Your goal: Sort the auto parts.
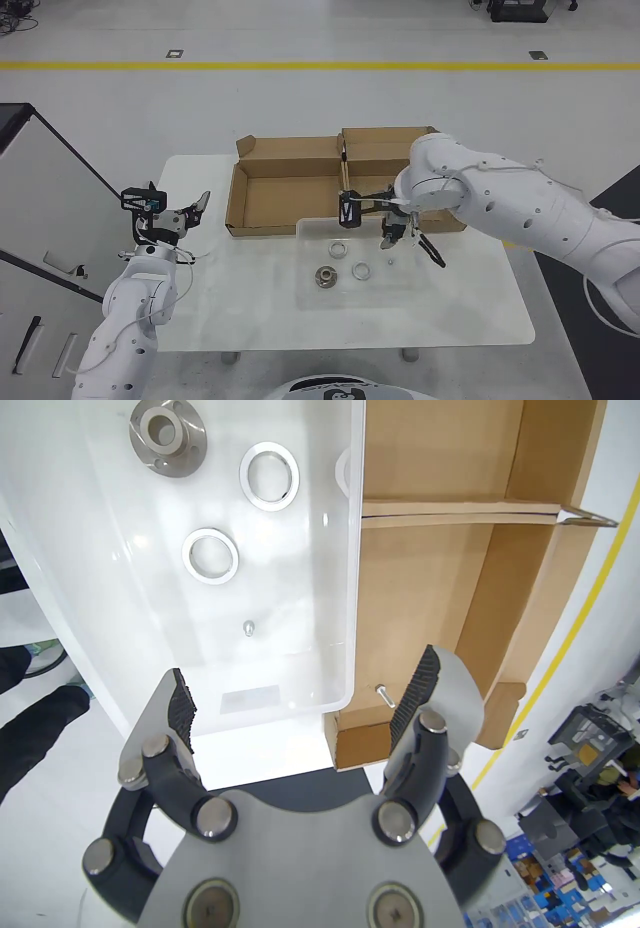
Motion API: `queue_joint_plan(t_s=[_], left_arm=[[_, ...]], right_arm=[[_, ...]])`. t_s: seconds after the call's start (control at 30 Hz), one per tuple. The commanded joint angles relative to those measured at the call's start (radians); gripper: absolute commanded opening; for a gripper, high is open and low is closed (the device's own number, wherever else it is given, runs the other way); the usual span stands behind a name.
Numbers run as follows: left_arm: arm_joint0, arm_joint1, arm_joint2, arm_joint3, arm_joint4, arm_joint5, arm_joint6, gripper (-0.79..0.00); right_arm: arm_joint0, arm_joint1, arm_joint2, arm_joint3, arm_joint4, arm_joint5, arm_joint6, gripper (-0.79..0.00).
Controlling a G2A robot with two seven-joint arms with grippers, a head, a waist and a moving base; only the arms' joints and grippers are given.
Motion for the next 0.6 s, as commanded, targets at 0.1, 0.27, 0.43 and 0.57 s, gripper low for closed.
queue_joint_plan(t_s=[0.1, 0.27, 0.43, 0.57], left_arm=[[0.0, 0.0, 0.0, 0.0, 0.0, 0.0, 0.0, 0.0], [0.0, 0.0, 0.0, 0.0, 0.0, 0.0, 0.0, 0.0], [0.0, 0.0, 0.0, 0.0, 0.0, 0.0, 0.0, 0.0], [0.0, 0.0, 0.0, 0.0, 0.0, 0.0, 0.0, 0.0]], right_arm=[[-0.01, -0.016, 0.0, -0.003, 0.033, 0.07, 0.07, 0.0], [-0.024, -0.032, 0.0, -0.003, 0.066, 0.141, 0.141, 0.0], [-0.047, -0.043, 0.0, 0.012, 0.078, 0.181, 0.181, 0.0], [-0.063, -0.046, 0.0, 0.025, 0.091, 0.191, 0.191, 0.0]])
